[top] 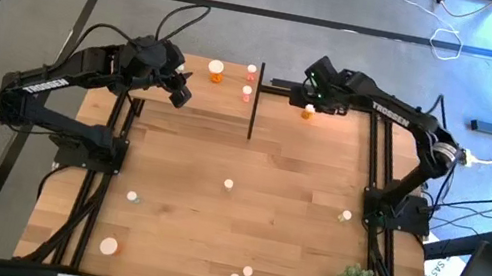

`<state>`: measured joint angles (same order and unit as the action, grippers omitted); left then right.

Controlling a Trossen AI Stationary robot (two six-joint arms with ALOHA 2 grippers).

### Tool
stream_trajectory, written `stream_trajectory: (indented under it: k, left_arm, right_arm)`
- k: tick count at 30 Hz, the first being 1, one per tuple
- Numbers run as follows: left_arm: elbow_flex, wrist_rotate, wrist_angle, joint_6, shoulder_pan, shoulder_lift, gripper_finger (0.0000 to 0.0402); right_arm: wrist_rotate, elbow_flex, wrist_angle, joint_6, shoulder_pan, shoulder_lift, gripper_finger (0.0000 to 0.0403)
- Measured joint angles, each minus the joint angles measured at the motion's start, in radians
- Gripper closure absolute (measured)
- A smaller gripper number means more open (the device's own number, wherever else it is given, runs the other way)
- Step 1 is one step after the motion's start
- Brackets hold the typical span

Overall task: Pick and place medicine bottles onto shelf by color
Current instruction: Put the top big orange pill bottle on the shelf aligned with the orange pill bottle on the shelf

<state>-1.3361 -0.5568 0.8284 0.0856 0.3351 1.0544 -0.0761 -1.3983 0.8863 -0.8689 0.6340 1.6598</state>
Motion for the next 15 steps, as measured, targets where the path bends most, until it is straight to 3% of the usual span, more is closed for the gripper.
stream_trajectory:
  k: [15]
  left_arm:
    - [0.0, 0.0, 0.0, 0.0, 0.0, 0.0, 0.0229]
  right_arm:
    - [-0.001, 0.0, -0.04, 0.149, 0.113, 0.145, 0.0119]
